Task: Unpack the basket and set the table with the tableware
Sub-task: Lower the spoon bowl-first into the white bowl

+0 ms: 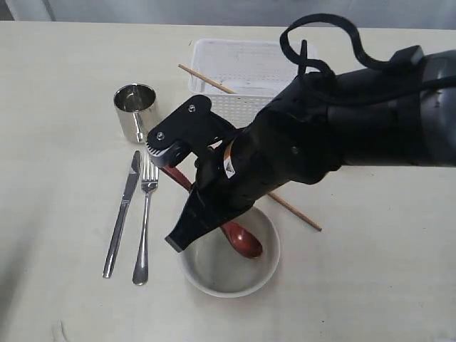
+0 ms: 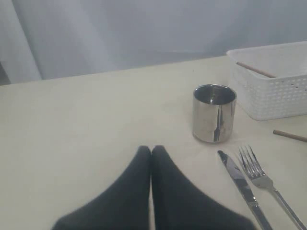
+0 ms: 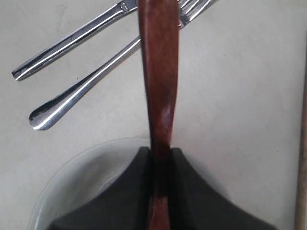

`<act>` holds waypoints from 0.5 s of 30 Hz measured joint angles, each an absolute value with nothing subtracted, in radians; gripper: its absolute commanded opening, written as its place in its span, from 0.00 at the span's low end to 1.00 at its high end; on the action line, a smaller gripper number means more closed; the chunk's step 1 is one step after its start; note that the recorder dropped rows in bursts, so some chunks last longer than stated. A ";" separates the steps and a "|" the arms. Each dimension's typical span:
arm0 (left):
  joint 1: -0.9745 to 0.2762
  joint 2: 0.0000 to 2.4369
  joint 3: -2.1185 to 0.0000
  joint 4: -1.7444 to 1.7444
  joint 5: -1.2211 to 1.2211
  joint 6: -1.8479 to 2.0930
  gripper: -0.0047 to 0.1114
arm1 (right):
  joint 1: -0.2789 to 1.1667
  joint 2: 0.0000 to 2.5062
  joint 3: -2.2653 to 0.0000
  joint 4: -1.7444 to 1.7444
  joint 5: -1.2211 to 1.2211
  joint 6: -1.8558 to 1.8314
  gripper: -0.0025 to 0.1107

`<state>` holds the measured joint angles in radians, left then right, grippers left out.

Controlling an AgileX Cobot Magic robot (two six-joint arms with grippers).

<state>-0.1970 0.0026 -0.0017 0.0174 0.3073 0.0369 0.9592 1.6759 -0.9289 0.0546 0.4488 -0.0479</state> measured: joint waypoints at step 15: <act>-0.197 0.003 -0.002 0.017 0.307 0.037 0.04 | 0.959 1.674 -0.929 0.055 0.466 -0.048 0.42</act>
<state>-0.1970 0.0026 -0.0017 0.0174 0.3073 0.0369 0.9592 1.6737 -0.9289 0.0546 0.4660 -0.0479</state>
